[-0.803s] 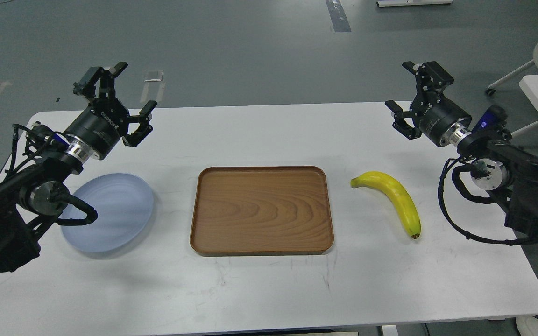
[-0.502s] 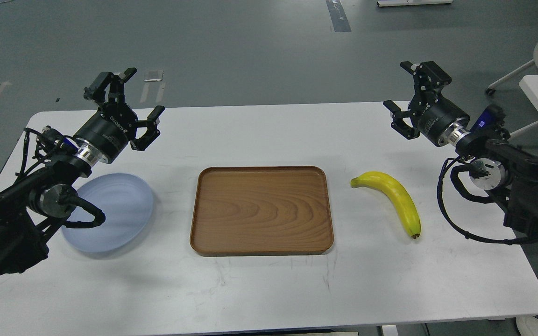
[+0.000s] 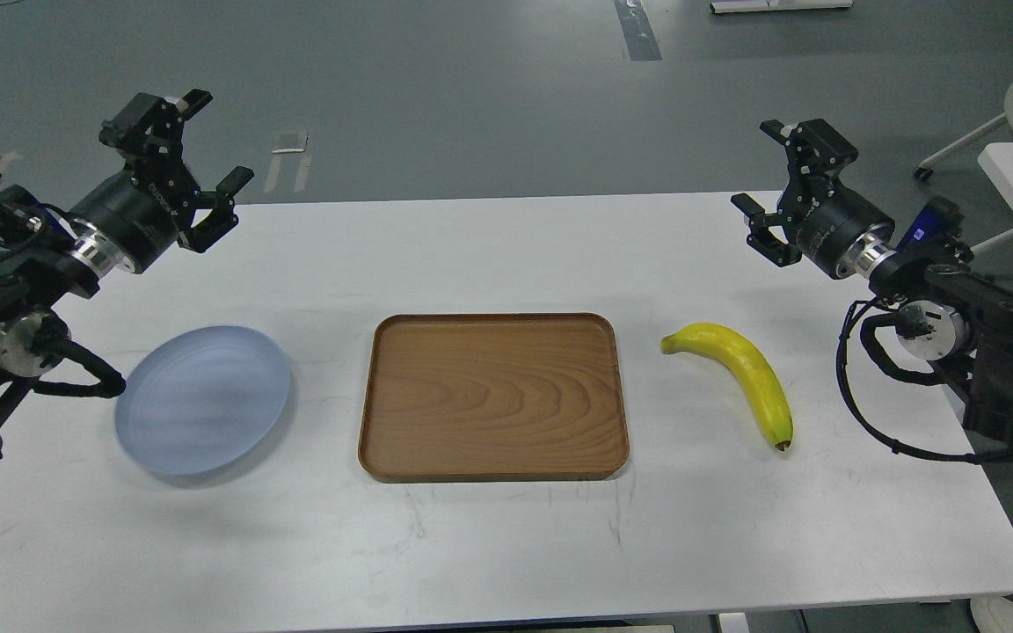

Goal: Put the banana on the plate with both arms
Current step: 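Move the left gripper down toward the rim of the light blue plate, then grasp the edge of the light blue plate with the left gripper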

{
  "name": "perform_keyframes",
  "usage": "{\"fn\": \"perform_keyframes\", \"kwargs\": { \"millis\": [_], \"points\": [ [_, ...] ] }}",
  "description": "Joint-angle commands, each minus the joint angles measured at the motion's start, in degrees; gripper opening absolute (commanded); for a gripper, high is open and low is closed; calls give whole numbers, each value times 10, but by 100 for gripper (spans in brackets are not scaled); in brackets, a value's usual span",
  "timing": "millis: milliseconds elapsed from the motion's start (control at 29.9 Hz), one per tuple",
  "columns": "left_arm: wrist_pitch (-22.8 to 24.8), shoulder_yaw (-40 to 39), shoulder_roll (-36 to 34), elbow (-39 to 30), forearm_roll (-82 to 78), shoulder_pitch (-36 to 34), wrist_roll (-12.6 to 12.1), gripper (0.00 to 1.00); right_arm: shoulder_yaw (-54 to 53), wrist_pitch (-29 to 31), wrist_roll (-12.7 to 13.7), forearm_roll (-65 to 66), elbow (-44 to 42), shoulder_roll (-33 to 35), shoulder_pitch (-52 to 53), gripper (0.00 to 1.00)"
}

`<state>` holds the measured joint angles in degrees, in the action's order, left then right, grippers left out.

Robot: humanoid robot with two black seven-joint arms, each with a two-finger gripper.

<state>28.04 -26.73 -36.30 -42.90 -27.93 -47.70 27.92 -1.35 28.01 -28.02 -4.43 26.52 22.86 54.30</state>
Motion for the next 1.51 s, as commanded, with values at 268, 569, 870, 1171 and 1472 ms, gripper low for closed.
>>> {"fn": "perform_keyframes", "kwargs": {
  "millis": [268,569,870,1171,1472],
  "points": [
    [0,17,-187,-186,-517,5,1,100,11,0,0,6,0,-1,4,100],
    [-84,141,-204,-135,-600,34,1,100,11,0,0,14,1,-6,6,100],
    [-140,198,-169,-34,-593,40,1,99,11,0,0,15,2,-7,7,100],
    [-142,200,-139,9,-591,74,1,96,11,0,0,15,3,-7,7,100],
    [-141,201,-120,22,-590,77,1,84,11,0,0,15,3,-5,5,100]
  ]
}}
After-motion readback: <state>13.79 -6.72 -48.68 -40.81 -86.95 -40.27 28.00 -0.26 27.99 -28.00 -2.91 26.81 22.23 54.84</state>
